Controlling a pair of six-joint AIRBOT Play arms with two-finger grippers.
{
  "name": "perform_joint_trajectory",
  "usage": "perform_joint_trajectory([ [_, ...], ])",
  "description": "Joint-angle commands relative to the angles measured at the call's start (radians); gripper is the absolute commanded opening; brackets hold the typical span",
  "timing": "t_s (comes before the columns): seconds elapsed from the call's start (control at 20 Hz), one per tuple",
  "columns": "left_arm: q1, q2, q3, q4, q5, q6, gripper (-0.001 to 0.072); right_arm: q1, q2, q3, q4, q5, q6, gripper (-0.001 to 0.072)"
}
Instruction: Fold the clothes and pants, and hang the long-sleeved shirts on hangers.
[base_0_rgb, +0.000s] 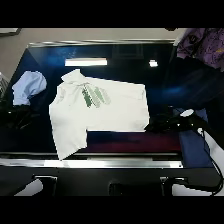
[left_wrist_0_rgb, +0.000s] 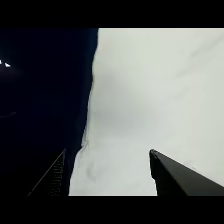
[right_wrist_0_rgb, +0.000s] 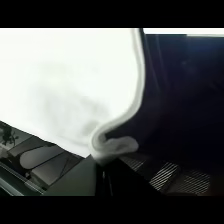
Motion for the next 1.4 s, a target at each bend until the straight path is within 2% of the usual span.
perform_joint_trajectory([
  [0.0, 0.117, 0.001, -0.118, -0.166, 0.008, 0.193, 0.0595, 0.006, 0.013, -0.001, 0.006, -0.015, 0.0, 0.0027],
  [0.15, 0.157, -0.004, -0.222, -0.227, 0.069, 0.294, 0.0595, 0.006, 0.039, -0.001, 0.005, 0.002, 0.0, 0.0027],
  [0.55, 0.098, -0.143, -0.285, -0.373, 0.128, 0.446, 0.0595, 0.006, 0.081, -0.001, 0.006, 0.032, 0.037, 0.0027],
  [0.9, 0.007, -0.221, -0.285, -0.395, 0.163, 0.446, 0.0584, 0.007, 0.095, -0.001, 0.007, 0.029, 0.055, 0.0027],
  [0.95, -0.003, -0.221, -0.285, -0.395, 0.165, 0.446, 0.0492, 0.007, 0.096, -0.001, 0.008, 0.029, 0.058, 0.0027],
  [1.0, -0.012, -0.221, -0.285, -0.395, 0.164, 0.447, 0.0302, 0.007, 0.101, -0.001, 0.01, 0.028, 0.058, 0.0027],
  [1.15, -0.028, -0.22, -0.28, -0.399, 0.154, 0.447, 0.0017, 0.008, 0.134, -0.001, 0.018, 0.014, 0.058, 0.0026],
  [1.35, -0.048, -0.204, -0.164, -0.436, 0.103, 0.414, 0.0013, 0.01, 0.201, 0.044, 0.043, 0.005, 0.06, 0.0024],
])
